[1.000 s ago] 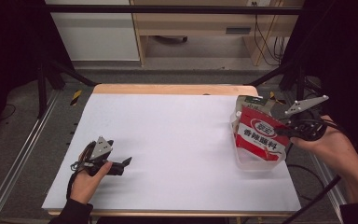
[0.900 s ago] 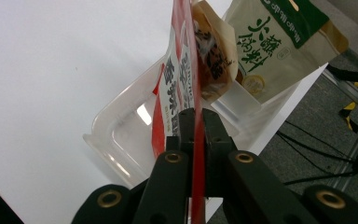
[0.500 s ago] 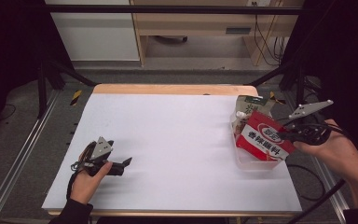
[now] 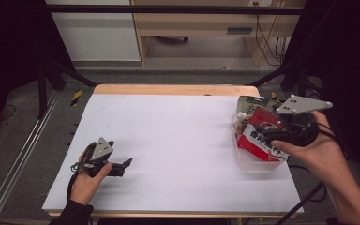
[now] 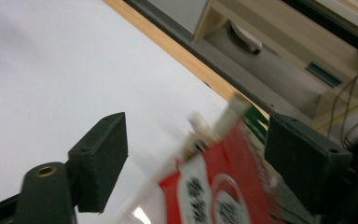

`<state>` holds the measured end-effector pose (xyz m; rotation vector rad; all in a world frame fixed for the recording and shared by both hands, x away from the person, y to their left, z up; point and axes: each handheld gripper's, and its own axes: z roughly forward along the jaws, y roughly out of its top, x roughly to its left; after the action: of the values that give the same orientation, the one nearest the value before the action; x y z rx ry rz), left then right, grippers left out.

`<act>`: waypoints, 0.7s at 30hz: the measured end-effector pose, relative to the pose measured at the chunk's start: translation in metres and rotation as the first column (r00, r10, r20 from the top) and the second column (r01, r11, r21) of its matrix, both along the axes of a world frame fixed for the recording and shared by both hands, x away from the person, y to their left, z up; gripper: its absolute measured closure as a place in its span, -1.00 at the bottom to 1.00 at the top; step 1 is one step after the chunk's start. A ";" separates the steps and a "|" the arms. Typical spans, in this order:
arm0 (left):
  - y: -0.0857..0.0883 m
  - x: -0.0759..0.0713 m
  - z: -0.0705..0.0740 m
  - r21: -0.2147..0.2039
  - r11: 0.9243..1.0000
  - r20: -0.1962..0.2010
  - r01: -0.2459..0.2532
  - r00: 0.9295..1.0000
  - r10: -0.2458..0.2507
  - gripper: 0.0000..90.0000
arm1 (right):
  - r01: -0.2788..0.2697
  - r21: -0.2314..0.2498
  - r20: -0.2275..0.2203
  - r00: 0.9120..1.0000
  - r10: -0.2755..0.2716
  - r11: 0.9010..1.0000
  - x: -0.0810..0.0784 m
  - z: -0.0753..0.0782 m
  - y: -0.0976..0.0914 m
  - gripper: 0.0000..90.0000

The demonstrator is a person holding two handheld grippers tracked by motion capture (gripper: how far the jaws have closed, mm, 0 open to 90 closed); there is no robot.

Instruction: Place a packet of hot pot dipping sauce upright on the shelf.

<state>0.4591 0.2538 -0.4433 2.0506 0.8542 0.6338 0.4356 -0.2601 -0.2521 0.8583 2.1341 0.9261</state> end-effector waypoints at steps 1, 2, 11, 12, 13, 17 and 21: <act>0.000 0.000 0.000 0.001 1.000 0.000 0.001 1.000 -0.001 -0.88 | -0.014 0.012 0.011 1.000 0.014 1.000 -0.002 -0.001 0.009 -0.54; 0.001 0.000 0.000 0.000 1.000 0.001 0.000 1.000 0.000 -0.88 | -0.026 0.025 0.018 1.000 0.026 0.999 -0.004 -0.002 0.017 -0.57; 0.001 0.001 0.000 -0.001 1.000 -0.002 -0.001 1.000 0.001 -0.88 | -0.122 0.087 -0.026 0.992 0.125 0.989 -0.013 -0.055 0.087 -0.67; 0.001 0.001 0.000 0.000 1.000 -0.002 -0.001 1.000 0.001 -0.88 | -0.130 0.096 -0.036 0.990 0.134 0.987 -0.013 -0.063 0.093 -0.68; 0.001 0.001 0.000 0.001 1.000 -0.002 0.000 1.000 0.000 -0.88 | -0.131 0.114 -0.046 0.990 0.137 0.985 -0.013 -0.072 0.098 -0.68; 0.000 0.001 0.000 0.008 1.000 -0.001 0.000 1.000 0.000 -0.88 | -0.135 0.143 -0.096 0.984 0.149 0.980 -0.010 -0.110 0.121 -0.71; 0.001 0.002 -0.001 0.012 1.000 -0.005 -0.002 1.000 0.002 -0.88 | -0.139 0.181 -0.139 0.976 0.165 0.974 -0.008 -0.146 0.140 -0.74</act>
<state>0.4611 0.2545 -0.4447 2.0633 0.8571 0.6361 0.4277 -0.1201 -0.3984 0.8833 2.3042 1.1691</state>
